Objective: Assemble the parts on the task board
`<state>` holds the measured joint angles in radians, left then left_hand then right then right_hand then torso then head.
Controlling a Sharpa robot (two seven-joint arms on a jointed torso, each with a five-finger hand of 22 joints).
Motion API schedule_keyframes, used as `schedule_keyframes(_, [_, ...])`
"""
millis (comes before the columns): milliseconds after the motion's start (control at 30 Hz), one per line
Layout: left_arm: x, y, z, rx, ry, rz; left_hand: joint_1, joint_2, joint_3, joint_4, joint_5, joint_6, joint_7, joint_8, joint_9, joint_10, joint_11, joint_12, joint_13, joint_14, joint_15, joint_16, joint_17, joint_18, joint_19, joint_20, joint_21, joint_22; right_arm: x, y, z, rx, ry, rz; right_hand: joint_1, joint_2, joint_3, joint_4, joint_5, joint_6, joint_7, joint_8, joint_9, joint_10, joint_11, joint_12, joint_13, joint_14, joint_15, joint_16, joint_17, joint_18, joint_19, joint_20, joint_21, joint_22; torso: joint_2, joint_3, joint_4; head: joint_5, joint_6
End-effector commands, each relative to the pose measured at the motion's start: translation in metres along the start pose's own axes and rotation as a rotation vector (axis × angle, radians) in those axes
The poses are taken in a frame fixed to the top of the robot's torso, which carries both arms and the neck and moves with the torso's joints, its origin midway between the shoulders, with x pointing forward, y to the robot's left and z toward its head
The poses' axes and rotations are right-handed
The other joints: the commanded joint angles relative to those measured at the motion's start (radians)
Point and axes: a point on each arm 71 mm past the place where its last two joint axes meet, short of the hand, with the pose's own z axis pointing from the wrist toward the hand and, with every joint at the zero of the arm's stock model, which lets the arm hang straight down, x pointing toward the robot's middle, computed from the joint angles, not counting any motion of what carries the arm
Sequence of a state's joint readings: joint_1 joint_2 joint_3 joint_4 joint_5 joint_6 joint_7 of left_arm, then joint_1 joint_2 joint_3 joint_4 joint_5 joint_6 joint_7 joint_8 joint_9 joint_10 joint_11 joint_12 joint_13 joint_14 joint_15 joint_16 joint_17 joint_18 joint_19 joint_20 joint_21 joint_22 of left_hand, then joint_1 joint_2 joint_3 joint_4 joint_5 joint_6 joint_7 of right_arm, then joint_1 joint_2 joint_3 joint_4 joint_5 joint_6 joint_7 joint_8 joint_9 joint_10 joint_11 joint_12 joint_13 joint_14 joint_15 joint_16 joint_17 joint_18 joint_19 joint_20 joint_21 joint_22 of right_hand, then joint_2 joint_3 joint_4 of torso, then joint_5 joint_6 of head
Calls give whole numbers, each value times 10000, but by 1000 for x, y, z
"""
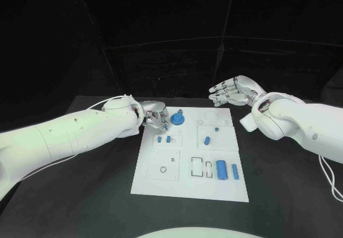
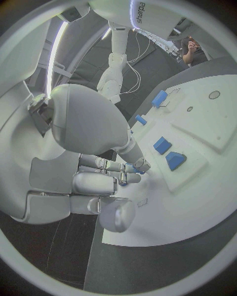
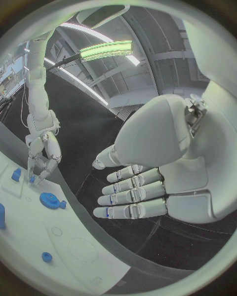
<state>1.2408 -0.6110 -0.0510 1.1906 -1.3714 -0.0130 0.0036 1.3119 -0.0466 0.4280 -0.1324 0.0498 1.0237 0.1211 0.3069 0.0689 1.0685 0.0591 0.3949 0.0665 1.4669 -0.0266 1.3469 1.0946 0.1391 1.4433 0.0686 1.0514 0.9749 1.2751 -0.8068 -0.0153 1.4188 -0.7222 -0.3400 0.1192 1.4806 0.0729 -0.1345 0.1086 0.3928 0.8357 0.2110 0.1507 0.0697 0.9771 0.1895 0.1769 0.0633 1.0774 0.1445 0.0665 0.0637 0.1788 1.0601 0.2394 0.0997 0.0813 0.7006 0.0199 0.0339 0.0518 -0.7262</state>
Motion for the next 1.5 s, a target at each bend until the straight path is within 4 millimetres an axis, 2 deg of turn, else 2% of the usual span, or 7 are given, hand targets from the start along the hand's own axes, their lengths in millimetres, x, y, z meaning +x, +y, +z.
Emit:
schedule_keyframes(33, [0,-1,1,27,38,-46,-118,-20,57,-8,-13,65,36,-52,9,101,-1,-68,-6,195,-7,-67,-8,-197,28,-3,3,-9,0,2,0,-138,71,-109,-47,28,26,-5,47,-54,428,-21,5,-65,23,-44,-10,-78,-4,-29,-12,20,50,24,-31,-9,-1,-4,5,-8,11])
schedule_keyframes(300, [1,-3,2,54,58,-50,-124,-25,56,-8,-13,68,36,-60,9,105,-2,-76,-6,195,-8,-66,-7,-199,29,-3,15,7,1,3,0,-153,89,-131,-47,28,26,-5,47,-54,428,-21,5,-65,23,-44,-10,-78,-4,-29,-12,20,50,24,-31,-9,-1,5,4,-13,12])
schedule_keyframes(1067, [6,-1,3,-257,625,60,-176,-85,45,-18,-16,34,54,-156,-6,76,19,-175,-14,184,3,-77,-35,-197,6,5,-8,-2,1,3,1,-178,107,-133,-50,23,39,-17,34,-54,427,-21,5,-67,23,-45,-11,-82,-4,-30,-12,19,52,25,-40,-16,-10,-4,6,0,-8])
schedule_keyframes(1167, [6,-1,4,-228,567,62,-327,-294,-65,-10,-19,-224,148,-376,-58,-93,111,-355,-41,172,63,-99,-89,-211,-10,37,-7,17,1,3,1,-181,101,-134,-55,24,43,-19,31,-54,427,-20,5,-67,24,-45,-11,-82,-4,-29,-12,19,54,25,-43,-18,-5,-6,10,-9,6])
schedule_keyframes(1300, [5,-1,4,-211,474,63,-421,-460,-172,-10,-19,-680,211,-716,-84,-292,186,-569,-47,159,130,-117,-148,-218,-34,86,-32,10,1,3,1,-198,91,-135,-55,24,43,-19,31,-54,427,-20,5,-67,24,-45,-11,-82,-4,-29,-12,19,54,25,-43,-18,-5,-4,8,2,0])
schedule_keyframes(1500, [4,0,4,-209,330,62,-413,-580,-324,-46,-17,-1314,297,-1179,-71,-587,248,-861,-37,146,184,-130,-223,-193,-76,146,-130,-70,0,3,1,-212,58,-144,-55,24,43,-19,31,-54,427,-20,5,-67,24,-45,-11,-82,-4,-29,-12,19,54,25,-43,-18,-2,-3,11,-6,15])
